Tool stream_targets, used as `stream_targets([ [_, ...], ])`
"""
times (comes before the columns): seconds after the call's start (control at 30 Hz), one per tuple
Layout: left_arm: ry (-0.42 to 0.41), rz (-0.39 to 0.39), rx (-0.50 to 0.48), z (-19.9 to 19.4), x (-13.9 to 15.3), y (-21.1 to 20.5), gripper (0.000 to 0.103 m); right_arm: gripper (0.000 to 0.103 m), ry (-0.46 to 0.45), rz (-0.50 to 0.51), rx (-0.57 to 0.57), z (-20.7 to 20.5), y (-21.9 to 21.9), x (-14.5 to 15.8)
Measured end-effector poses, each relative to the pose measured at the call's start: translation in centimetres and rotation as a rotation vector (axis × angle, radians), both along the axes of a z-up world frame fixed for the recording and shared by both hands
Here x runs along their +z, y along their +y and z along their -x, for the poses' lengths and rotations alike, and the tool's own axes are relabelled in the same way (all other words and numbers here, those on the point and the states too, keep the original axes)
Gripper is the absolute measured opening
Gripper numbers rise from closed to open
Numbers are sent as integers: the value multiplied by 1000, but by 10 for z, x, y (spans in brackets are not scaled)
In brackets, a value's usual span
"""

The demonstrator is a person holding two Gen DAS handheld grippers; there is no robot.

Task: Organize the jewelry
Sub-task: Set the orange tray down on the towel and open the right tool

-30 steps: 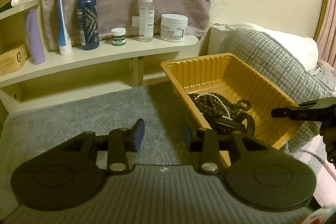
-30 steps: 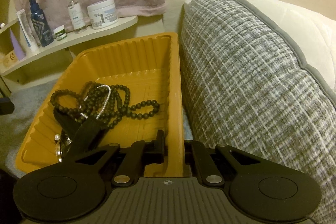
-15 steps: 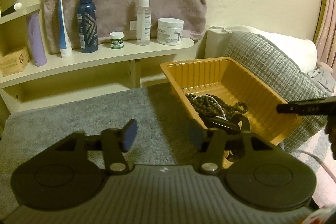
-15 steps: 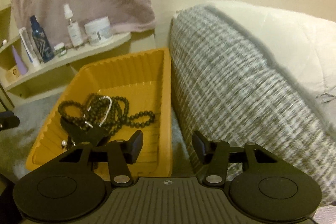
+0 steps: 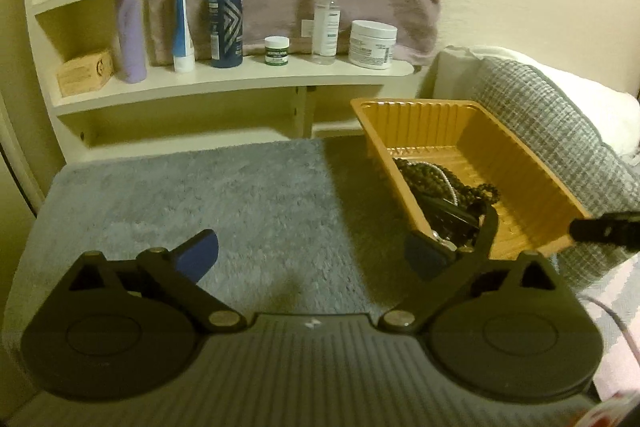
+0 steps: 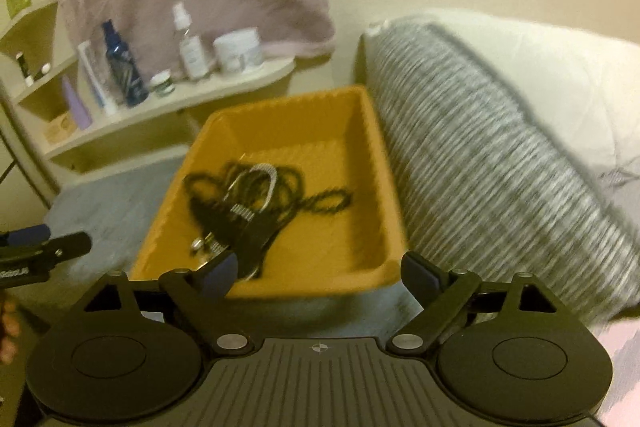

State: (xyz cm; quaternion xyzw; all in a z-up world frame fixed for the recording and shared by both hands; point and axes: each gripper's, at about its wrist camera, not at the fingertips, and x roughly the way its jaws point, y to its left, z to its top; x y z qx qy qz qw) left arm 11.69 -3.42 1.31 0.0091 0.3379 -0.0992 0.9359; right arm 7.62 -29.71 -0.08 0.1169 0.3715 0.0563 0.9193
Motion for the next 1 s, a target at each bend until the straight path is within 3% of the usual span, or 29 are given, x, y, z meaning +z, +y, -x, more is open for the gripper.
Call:
stream_targets([
  [0.47, 120, 0, 80, 41, 5, 18, 102, 89, 36, -15, 52, 19, 45, -6],
  [1.0, 115, -40, 145, 75, 21, 22, 102, 89, 28, -3, 102, 35, 70, 4],
])
